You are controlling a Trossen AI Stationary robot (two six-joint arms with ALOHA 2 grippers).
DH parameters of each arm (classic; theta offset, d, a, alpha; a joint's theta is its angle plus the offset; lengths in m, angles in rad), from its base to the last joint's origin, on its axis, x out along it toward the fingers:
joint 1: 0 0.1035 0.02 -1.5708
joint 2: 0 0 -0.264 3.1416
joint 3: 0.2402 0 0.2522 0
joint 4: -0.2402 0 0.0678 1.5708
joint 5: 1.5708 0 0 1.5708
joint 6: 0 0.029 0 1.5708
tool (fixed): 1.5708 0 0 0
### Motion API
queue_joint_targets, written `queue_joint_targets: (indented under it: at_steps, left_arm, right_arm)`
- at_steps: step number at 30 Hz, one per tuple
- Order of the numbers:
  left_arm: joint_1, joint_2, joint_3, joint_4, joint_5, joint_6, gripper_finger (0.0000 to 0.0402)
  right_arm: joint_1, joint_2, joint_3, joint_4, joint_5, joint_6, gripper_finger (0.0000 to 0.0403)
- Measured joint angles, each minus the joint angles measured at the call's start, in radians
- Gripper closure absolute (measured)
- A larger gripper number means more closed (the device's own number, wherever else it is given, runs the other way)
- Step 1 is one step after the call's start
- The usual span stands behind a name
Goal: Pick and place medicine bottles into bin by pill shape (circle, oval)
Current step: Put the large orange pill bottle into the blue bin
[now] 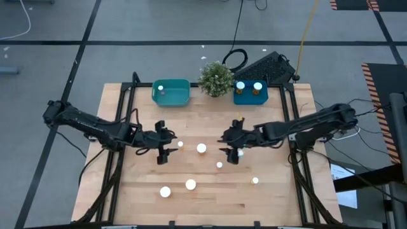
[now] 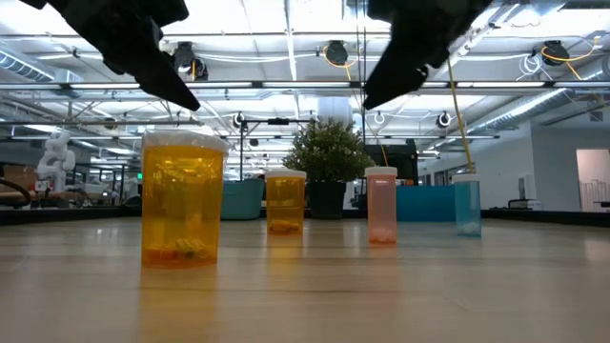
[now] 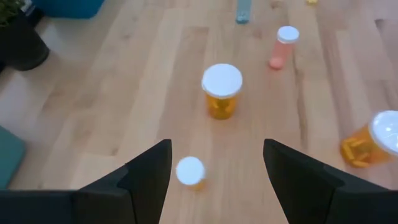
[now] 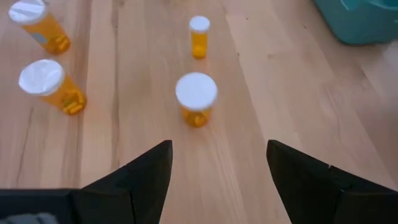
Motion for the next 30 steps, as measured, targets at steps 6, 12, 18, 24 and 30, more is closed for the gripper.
queue_joint_targets:
  at_steps: [6,12,18,24,30]
  left_arm:
    - [-0.035,0.000,0.000,-0.001,0.000,-0.020,0.0144]
    - [-0.060,0.000,0.000,-0.009,-0.014,-0.042,0.0144]
    - [-0.075,0.000,0.000,-0.038,-0.048,-0.064,0.0144]
    - [-0.077,0.000,0.000,-0.040,-0.052,-0.071,0.0144]
    - [-0.077,0.000,0.000,-0.043,-0.052,-0.068,0.0144]
  right_arm:
    - [0.001,0.112,0.119,-0.034,-0.002,-0.034,0.0149]
    - [0.001,0.149,0.139,-0.028,-0.002,-0.072,0.0134]
    - [0.000,0.150,0.139,-0.001,-0.001,-0.098,0.0100]
    - [-0.004,0.171,0.140,0.034,-0.005,-0.114,0.0076]
    - [-0.018,0.239,0.139,0.099,-0.056,-0.132,0.0069]
